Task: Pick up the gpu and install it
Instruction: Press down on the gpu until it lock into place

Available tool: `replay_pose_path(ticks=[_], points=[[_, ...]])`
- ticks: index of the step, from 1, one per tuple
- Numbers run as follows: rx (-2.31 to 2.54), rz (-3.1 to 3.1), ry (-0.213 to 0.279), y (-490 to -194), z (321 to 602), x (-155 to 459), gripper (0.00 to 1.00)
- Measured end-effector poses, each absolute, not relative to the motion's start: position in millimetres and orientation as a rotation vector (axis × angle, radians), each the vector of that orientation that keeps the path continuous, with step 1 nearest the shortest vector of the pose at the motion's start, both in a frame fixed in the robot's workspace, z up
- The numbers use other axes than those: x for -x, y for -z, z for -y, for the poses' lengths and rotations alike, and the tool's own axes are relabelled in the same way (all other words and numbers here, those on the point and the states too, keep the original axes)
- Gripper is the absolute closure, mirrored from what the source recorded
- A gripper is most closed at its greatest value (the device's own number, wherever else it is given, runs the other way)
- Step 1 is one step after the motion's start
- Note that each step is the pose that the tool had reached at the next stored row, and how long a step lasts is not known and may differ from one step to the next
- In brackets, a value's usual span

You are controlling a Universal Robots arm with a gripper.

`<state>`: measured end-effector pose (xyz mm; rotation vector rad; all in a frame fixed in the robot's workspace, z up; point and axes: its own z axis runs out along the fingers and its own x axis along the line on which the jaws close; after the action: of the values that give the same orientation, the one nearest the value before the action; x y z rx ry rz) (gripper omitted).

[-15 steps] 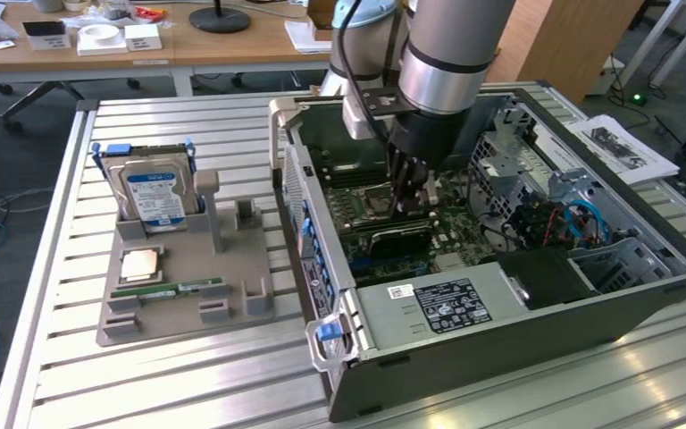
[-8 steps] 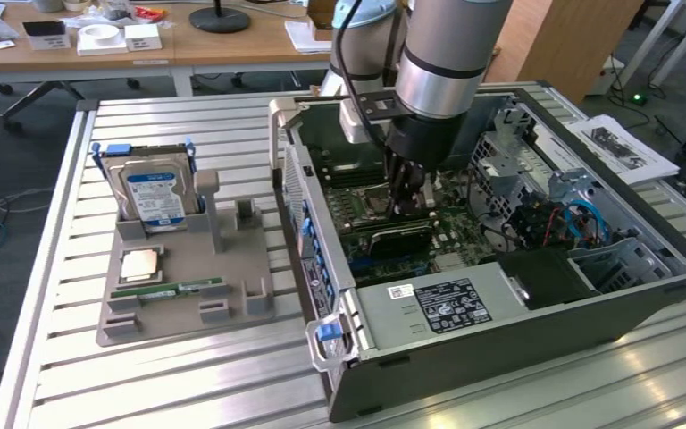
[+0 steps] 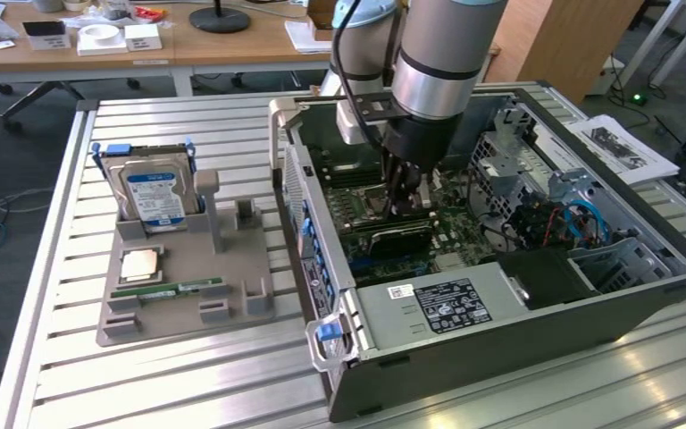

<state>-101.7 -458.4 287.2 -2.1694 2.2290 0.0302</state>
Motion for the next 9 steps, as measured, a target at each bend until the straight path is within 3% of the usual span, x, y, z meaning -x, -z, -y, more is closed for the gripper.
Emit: replay_pose_path(ticks=[9], points=[[2.169,-2.229,-0.03,-280.1,456.6,104.7,0.89]])
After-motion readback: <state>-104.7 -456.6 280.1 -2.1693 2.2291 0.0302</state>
